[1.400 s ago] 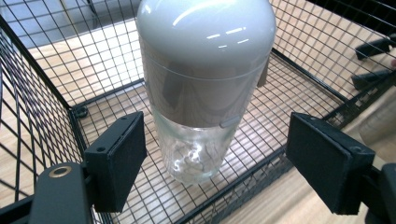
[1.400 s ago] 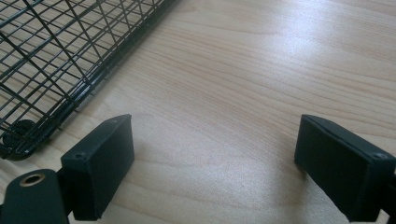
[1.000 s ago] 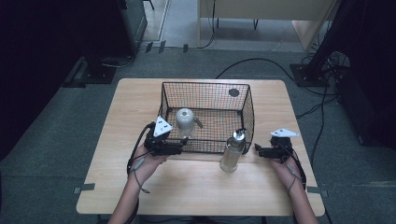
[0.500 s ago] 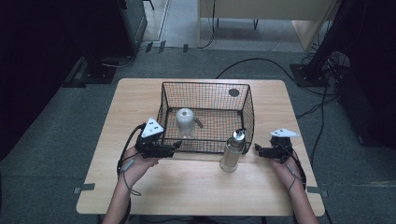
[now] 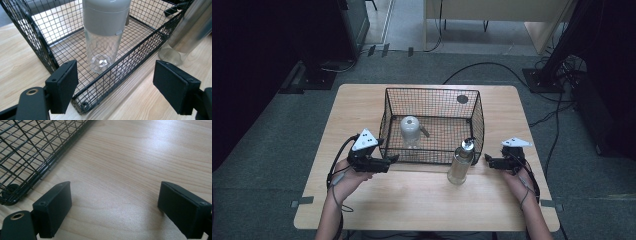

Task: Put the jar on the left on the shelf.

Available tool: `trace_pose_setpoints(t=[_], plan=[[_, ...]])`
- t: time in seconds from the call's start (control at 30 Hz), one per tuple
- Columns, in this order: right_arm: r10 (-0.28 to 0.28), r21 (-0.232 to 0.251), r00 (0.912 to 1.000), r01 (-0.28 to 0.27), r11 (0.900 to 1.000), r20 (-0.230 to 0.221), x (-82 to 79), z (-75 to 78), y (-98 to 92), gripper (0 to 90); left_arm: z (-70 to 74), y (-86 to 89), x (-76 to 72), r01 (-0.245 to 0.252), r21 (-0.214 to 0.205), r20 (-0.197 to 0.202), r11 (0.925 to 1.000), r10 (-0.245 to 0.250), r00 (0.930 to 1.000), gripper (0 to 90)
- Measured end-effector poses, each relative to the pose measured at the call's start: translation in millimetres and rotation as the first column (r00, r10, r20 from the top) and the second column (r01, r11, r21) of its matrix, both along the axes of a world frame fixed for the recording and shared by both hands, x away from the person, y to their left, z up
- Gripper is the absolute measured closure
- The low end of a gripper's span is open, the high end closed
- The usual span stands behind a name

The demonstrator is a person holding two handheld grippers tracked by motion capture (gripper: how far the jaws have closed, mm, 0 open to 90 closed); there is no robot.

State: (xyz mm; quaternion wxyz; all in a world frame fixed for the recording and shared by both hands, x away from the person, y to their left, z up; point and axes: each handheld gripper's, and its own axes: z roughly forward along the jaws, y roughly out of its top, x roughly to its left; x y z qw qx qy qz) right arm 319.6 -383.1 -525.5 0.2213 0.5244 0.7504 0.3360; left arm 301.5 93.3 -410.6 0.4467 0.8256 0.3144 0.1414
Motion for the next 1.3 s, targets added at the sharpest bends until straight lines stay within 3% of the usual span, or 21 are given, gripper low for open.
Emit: trace_pose_setpoints(t=[0.33, 0.57, 0.9, 1.3], plan=[[0.000, 0.000, 1.0000, 0.000, 1.0000, 0.000, 0.0, 0.0, 0.0, 11.5, -1.9, 17.2, 1.9, -0.015, -0.002, -0.001, 0.9999, 0.015, 0.9999, 20.4], [0.000, 0.000, 1.0000, 0.000, 1.0000, 0.000, 0.0, 0.0, 0.0, 11.5, -5.8, 26.6, 2.0, 0.018, 0.001, 0.008, 0.9998, -0.018, 0.9998, 20.4], [0.000, 0.000, 1.0000, 0.000, 1.0000, 0.000, 0.0, 0.0, 0.0, 11.5, -15.9, 34.7, 7.0, 0.020, 0.002, 0.005, 0.9998, -0.020, 0.9998, 20.4], [0.000, 0.000, 1.0000, 0.000, 1.0000, 0.000, 0.0, 0.0, 0.0, 11.5, -36.1, 42.3, 18.3, -0.032, 0.009, -0.027, 0.9994, 0.032, 0.9991, 20.4]])
